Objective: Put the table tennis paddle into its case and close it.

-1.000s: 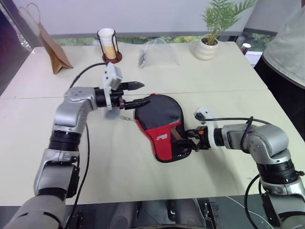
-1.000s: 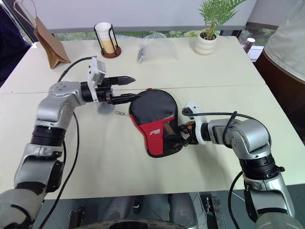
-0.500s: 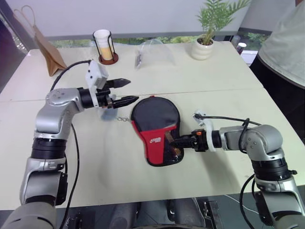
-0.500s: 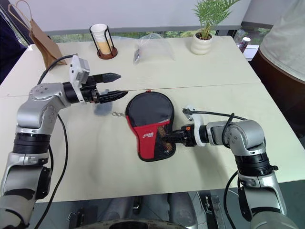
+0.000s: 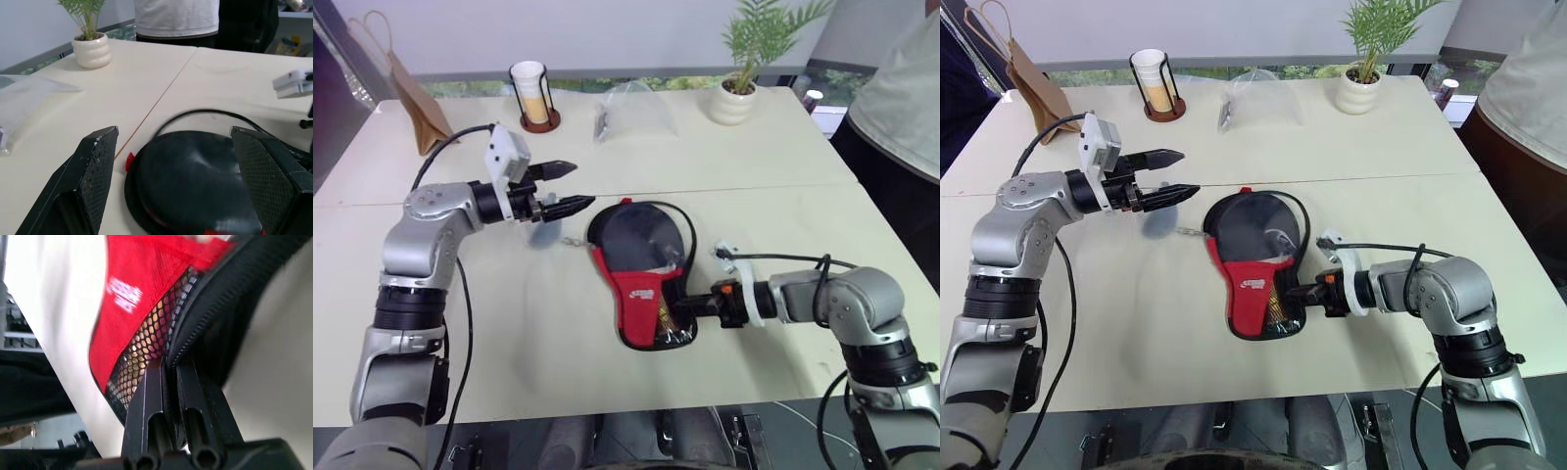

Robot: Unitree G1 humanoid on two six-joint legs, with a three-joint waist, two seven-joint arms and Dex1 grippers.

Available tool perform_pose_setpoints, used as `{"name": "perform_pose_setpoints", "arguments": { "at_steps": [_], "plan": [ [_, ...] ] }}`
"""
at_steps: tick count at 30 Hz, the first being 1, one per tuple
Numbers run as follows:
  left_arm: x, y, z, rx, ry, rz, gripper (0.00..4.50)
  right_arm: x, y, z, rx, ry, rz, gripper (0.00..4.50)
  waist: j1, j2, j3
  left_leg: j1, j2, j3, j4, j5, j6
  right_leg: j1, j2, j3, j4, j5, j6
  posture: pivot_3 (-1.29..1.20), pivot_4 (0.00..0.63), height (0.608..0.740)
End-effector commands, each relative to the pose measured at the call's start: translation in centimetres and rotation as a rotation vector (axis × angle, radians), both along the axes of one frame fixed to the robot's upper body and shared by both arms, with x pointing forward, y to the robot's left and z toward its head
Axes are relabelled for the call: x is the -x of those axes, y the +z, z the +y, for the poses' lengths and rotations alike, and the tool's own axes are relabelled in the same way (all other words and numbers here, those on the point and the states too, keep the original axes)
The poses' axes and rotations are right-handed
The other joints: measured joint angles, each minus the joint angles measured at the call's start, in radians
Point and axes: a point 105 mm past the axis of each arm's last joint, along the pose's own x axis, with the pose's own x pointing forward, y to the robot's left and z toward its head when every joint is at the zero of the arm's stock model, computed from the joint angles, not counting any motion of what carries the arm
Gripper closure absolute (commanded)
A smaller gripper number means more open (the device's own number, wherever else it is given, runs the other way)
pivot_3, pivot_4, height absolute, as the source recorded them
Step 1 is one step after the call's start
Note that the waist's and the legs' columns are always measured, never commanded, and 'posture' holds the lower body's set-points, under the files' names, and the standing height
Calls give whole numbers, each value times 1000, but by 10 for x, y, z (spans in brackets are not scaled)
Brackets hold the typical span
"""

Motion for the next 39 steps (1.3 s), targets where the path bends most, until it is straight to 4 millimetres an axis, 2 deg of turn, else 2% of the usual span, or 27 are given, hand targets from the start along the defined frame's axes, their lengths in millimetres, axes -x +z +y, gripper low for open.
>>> {"name": "perform_pose_setpoints", "arguments": {
  "at_steps": [1, 6, 9, 17, 35, 38, 39],
  "plan": [
    [2, 17, 2, 1, -3, -73, 720, 23, -11, -5, 47, 54, 89, 4458, 1, 0, 0, 0, 0, 0, 0, 0, 0, 0, 0, 0, 0, 0, 0, 0, 150, 740],
    [2, 16, 1, -3, -5, -74, 720, 29, -14, -13, 75, 57, 99, 4458, 4, 0, 0, 0, 0, 0, 0, -1, 1, 1, 0, 0, -2, 0, 0, 0, 150, 740],
    [2, 15, 0, -2, -7, -75, 720, 18, -10, -15, 70, 20, 72, 4458, 4, 0, 0, 0, 0, 0, 0, -1, 1, 1, -1, 0, -2, 0, 0, 0, 150, 740],
    [1, 14, -3, 3, -10, -76, 720, -1, 7, -5, 45, 18, -20, 4458, 1, 0, 0, 0, 0, 0, 0, -1, 1, 1, -1, 0, -2, 0, 0, 0, 150, 740],
    [3, 14, -3, 2, -7, -78, 720, -23, 12, 4, 70, 7, -89, 4458, -2, 0, 0, -1, 0, 0, 0, -1, 1, 0, 0, 0, -2, 0, 0, 0, 150, 740],
    [3, 13, -4, 0, -13, -76, 720, -24, 17, 6, 59, 13, -101, 3503, -2, 0, 0, -1, 0, 0, 0, -1, 1, 0, 0, 0, -2, 0, 0, 0, 150, 740],
    [3, 13, -4, 0, -15, -75, 720, -24, 19, 6, 55, 16, -106, 2968, -2, 0, 0, -1, 0, 0, 0, -1, 1, 0, 0, 0, -2, 0, 0, 0, 150, 740]
  ]
}}
